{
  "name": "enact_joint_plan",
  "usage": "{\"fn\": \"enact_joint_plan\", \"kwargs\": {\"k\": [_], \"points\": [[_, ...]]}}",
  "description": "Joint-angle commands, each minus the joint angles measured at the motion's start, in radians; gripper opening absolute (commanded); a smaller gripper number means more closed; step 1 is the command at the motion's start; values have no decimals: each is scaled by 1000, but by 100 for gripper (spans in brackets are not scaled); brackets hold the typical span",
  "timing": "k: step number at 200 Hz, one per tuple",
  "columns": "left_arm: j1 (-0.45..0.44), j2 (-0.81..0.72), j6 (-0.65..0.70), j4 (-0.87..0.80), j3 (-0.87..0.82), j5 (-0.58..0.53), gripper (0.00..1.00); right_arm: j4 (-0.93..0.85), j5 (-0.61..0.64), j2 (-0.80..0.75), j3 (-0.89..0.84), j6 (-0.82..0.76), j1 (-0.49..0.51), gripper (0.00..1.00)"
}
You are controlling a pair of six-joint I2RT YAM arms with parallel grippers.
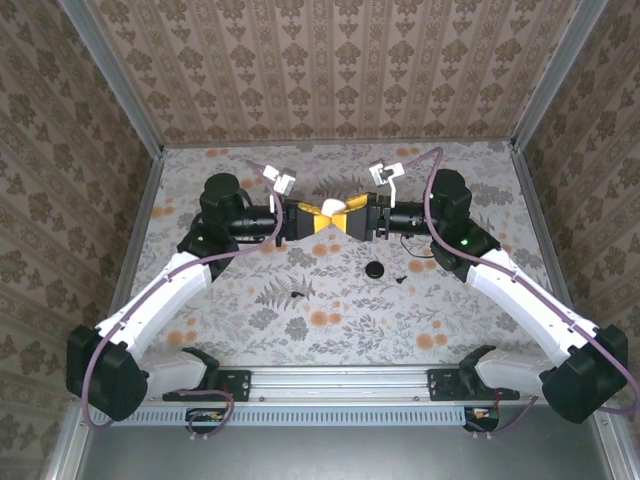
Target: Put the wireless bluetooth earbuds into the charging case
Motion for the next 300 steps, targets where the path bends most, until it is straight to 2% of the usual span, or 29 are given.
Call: {"fn": "enact_joint_plan", "kwargs": {"k": [1,61,95,126,149,163,182,197,229,246,277,287,300], "points": [[9,-32,0,39,-18,-13,3,-6,62,-25,42,15,-2,66],[6,-46,-57,106,-38,4,3,-5,77,42,75,32,-1,62],[7,-65,-58,98,-40,1,3,4,29,77,83,43,-2,53],[7,-74,-55,88,-38,6,3,5,14,88,83,47,-1,35],[8,-75,-55,83,-36,7,4,19,2,95,86,53,-2,30],[10,-73,-56,84,-36,4,4,28,-9,98,89,60,-2,31],[11,-71,-61,85,-31,5,4,36,-17,102,86,68,-2,41],[12,-68,-61,85,-26,7,5,34,-17,101,84,65,-2,41],[13,-61,-65,84,-21,12,5,16,-31,107,93,49,-2,26],[13,-60,-66,82,-24,9,10,20,-40,112,98,50,-4,21],[16,-61,-87,100,-26,-3,37,29,-50,112,104,50,-4,16],[17,-63,-94,110,-27,-3,39,30,-51,112,107,51,-5,16],[18,-63,-97,119,-27,0,38,36,-54,113,110,54,-5,15]]}}
